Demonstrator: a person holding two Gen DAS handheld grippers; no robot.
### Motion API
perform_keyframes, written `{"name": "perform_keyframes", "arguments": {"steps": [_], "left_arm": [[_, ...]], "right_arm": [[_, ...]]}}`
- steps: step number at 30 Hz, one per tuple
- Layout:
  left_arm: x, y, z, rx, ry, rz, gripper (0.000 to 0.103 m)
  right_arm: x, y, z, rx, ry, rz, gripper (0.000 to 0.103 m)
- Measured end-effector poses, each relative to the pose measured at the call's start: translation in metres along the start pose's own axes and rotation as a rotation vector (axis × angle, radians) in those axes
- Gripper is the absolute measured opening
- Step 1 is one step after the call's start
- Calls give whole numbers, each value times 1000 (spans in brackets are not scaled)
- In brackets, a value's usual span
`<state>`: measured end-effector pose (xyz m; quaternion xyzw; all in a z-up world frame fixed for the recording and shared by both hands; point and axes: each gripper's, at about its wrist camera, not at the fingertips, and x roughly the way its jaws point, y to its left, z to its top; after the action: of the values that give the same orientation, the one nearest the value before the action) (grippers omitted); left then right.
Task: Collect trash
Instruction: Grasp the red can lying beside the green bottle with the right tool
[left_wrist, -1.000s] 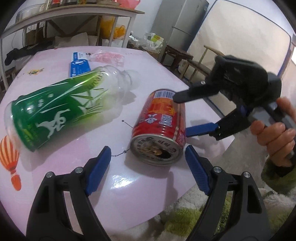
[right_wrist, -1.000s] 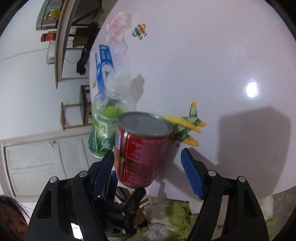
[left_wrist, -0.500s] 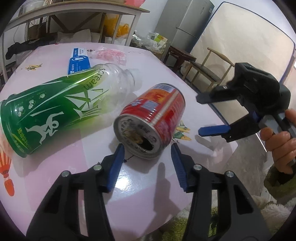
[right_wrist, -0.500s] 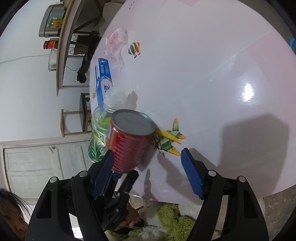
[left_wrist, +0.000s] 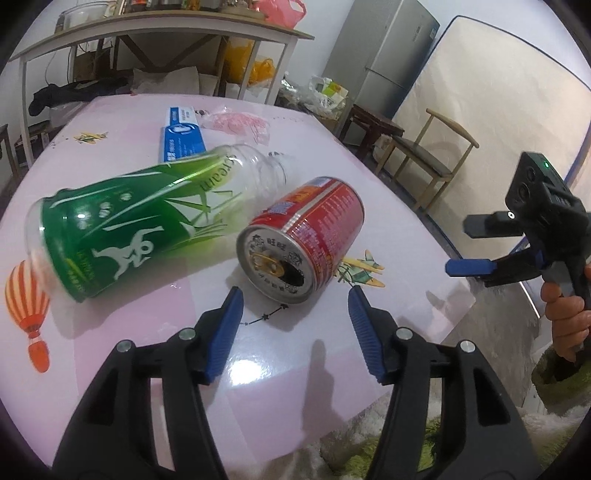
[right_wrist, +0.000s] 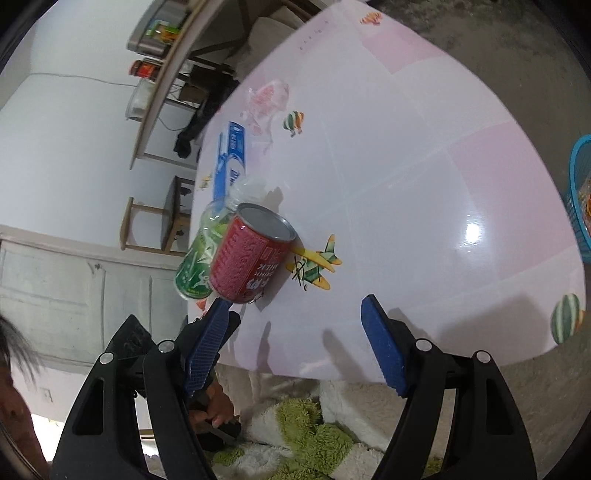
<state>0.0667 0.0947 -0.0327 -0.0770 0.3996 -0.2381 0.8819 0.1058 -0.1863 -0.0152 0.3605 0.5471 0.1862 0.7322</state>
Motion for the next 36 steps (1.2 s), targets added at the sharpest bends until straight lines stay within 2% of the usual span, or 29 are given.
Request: {"name": "perform_keyframes", "arguments": {"steps": [7,13,17,26,32,36], "left_arm": [[-18,3,0,-52,-11,-35,56],[-30,4,0,-77,-11,-33,56],[-36,8,6,-79,-29,-23,60],[-49,21,17,-105,-46,-1,62],[-75,25,18,-111,-97,34,64],[-88,31,12,-141,-121,43,66]], "right_arm": [[-26,-1,-7,-37,-51,54,72],[-38,-9,-8,-27,-62,105,72],[-42,-9,-4,-40,-78,116,72],[-40,-16,1,-27,-93,150,72],[-46,-12,-5,-47,-99,145,72],[-46,-2,-11,-97,-110,75,72]]}}
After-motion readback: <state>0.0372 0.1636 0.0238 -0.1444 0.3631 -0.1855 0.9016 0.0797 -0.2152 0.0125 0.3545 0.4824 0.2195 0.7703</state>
